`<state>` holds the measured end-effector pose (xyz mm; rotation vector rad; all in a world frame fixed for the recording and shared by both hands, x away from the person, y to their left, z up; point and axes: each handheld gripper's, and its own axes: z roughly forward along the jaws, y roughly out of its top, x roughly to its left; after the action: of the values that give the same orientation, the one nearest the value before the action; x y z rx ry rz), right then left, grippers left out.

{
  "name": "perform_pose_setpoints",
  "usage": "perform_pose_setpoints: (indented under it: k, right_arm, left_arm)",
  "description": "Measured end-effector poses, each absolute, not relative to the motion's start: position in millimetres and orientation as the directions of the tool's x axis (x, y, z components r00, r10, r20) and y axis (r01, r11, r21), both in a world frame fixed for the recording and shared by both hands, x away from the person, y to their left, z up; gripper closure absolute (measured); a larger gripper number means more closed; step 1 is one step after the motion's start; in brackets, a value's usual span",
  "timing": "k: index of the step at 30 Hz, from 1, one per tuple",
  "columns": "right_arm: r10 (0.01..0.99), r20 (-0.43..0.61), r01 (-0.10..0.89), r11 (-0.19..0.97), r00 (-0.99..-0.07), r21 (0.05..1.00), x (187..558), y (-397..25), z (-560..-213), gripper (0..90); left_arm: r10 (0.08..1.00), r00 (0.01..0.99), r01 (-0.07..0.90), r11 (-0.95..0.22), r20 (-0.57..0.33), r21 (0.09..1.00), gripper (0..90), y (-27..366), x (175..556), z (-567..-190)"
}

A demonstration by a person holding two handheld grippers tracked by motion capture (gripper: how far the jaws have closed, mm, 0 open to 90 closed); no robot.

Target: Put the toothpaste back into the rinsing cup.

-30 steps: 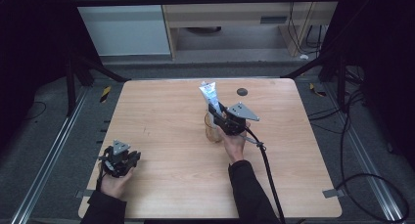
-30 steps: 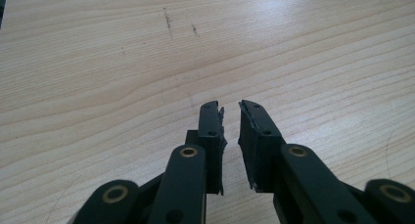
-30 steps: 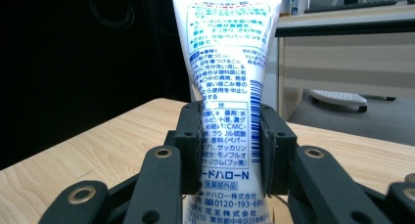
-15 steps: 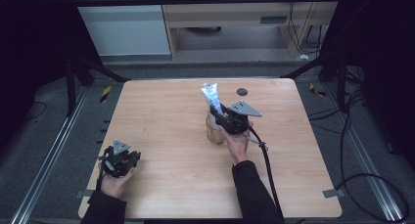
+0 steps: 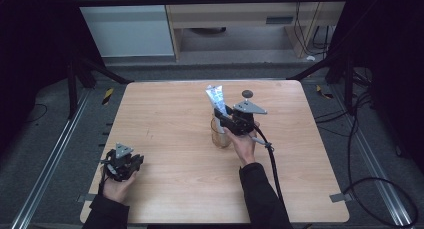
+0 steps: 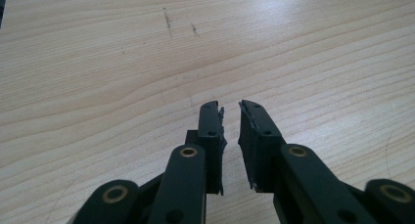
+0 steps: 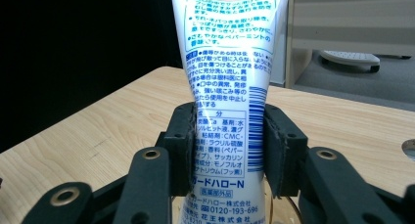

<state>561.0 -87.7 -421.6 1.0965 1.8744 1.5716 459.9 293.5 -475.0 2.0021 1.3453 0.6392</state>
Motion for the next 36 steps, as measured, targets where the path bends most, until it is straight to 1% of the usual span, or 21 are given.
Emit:
perform_pose_setpoints:
  k: [11,17,20,25,28,32,36]
  right_arm:
    - [0.799,0.154,0.355,0.078,-0.581,0.932,563.0,-86.4,-410.3,62.0]
    - [0.797,0.166,0.383,0.088,-0.581,0.920,562.1,-87.7,-404.9,68.0]
    - [0.794,0.164,0.384,0.093,-0.586,0.919,561.3,-88.5,-402.0,69.5]
    - [0.775,0.182,0.322,0.029,-0.606,0.946,558.4,-88.9,-400.9,70.0]
    - [0.784,0.168,0.272,0.001,-0.598,0.962,557.4,-87.3,-407.0,70.1]
    - [0.788,0.136,0.250,0.024,-0.601,0.968,556.7,-85.8,-420.9,70.1]
    - [0.794,0.122,0.223,0.018,-0.596,0.975,554.9,-87.1,-429.4,70.0]
  left_arm:
    - [0.932,0.360,0.623,-0.277,0.046,0.731,78.3,293.5,459.9,-474.9]
    - [0.932,0.360,0.624,-0.276,0.046,0.731,78.4,293.4,459.9,-474.9]
    - [0.932,0.359,0.623,-0.276,0.046,0.732,78.3,293.4,459.9,-474.9]
    - [0.932,0.359,0.623,-0.276,0.046,0.732,78.4,293.2,459.9,-475.0]
    - [0.933,0.358,0.623,-0.273,0.044,0.733,78.4,293.6,459.8,-474.9]
    - [0.933,0.357,0.623,-0.273,0.044,0.733,78.4,293.6,460.0,-475.2]
    - [0.932,0.360,0.624,-0.276,0.045,0.731,78.5,293.1,460.1,-475.4]
